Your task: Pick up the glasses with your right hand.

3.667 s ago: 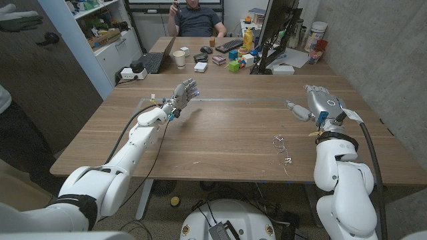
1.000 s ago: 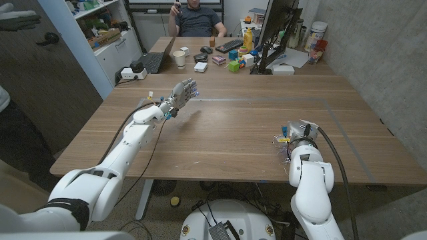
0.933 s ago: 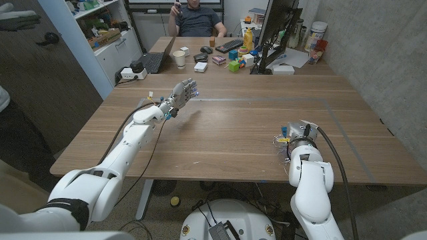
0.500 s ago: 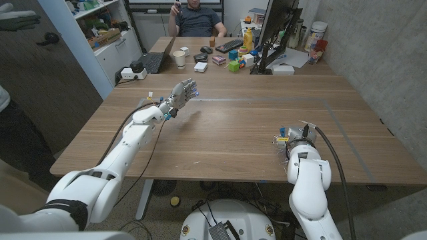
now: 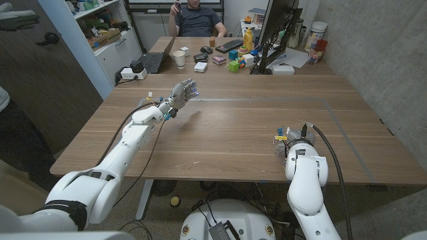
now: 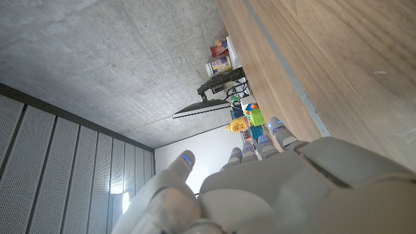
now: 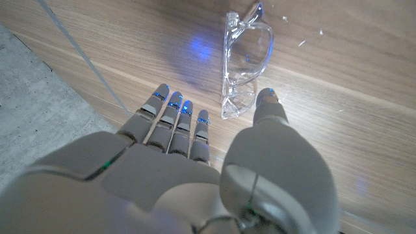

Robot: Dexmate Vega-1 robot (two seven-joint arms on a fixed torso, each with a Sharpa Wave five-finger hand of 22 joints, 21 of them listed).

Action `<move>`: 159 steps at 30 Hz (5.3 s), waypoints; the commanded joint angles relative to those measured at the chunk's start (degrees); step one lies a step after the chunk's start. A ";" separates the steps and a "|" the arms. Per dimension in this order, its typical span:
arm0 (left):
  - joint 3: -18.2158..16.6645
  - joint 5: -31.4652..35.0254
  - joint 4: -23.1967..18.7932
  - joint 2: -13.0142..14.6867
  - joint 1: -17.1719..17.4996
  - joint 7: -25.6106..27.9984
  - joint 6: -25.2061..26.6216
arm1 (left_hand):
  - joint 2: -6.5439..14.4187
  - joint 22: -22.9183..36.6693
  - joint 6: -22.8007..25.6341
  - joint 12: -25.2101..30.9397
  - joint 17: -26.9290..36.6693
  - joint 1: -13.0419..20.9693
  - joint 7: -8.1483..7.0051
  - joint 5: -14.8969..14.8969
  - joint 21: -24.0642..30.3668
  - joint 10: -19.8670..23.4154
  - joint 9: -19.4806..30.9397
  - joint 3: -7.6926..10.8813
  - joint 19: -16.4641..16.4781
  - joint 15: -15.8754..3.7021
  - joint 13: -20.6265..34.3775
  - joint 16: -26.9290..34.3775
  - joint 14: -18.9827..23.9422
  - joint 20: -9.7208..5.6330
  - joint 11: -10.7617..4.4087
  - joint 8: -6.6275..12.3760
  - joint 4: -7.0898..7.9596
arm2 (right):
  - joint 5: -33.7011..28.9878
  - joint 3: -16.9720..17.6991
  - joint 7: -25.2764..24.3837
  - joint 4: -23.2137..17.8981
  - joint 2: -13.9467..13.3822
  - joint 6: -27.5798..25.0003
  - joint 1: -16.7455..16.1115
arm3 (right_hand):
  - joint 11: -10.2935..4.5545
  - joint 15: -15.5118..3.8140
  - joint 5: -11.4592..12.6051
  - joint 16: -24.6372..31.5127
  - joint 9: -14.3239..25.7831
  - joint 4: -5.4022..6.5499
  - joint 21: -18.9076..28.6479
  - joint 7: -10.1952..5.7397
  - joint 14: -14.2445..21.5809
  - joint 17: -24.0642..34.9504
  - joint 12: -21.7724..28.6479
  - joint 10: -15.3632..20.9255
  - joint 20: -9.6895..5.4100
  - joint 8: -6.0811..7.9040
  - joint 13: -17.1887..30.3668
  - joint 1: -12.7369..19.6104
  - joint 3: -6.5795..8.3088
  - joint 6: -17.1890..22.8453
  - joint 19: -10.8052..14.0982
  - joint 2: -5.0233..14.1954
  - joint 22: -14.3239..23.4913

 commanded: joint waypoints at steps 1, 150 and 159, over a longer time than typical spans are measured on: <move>0.14 -0.16 -1.11 0.27 0.55 0.08 0.25 | 7.21 0.22 -5.72 -0.02 0.31 -0.07 0.08 0.22 -0.09 -10.35 0.12 -0.19 -8.95 0.04 0.23 0.13 -12.70 0.24 0.16 0.26 -0.04 | -1.56 0.20 4.47 0.34 0.41 0.61 0.58 | 0.01 -4.16 -0.05 0.84 0.31 0.05 0.23 0.02 0.80 0.77 0.64 1.16 0.07 0.57 0.39 0.13 -0.62 1.14 -0.24 0.38 0.18; -0.77 -1.29 -4.10 1.38 2.54 0.56 1.21 | 7.30 0.30 -5.73 0.06 0.29 -0.06 0.09 0.34 -1.51 -10.40 0.13 -0.44 -8.40 0.31 0.23 0.12 -12.67 0.54 0.28 0.33 -0.01 | 2.86 1.00 -16.24 -11.54 -1.17 3.48 -1.27 | -1.02 -8.25 -0.81 33.36 2.30 -0.01 6.20 1.04 26.44 26.49 29.62 30.90 -1.19 5.03 13.89 26.99 -4.26 39.62 13.43 11.84 1.47; -0.88 -1.73 -5.58 1.76 3.45 0.95 1.31 | 7.30 0.30 -5.75 0.10 0.29 -0.06 0.06 0.34 -1.60 -10.29 0.13 -0.45 -8.38 0.31 0.23 0.12 -12.68 0.51 0.23 0.32 -0.01 | 4.30 1.48 -20.40 -14.12 -1.40 4.14 -2.61 | -0.88 -8.21 -0.98 33.29 2.32 0.20 6.39 1.08 26.84 26.56 29.84 30.93 -1.19 5.00 13.90 27.02 -4.24 39.83 13.61 11.81 1.47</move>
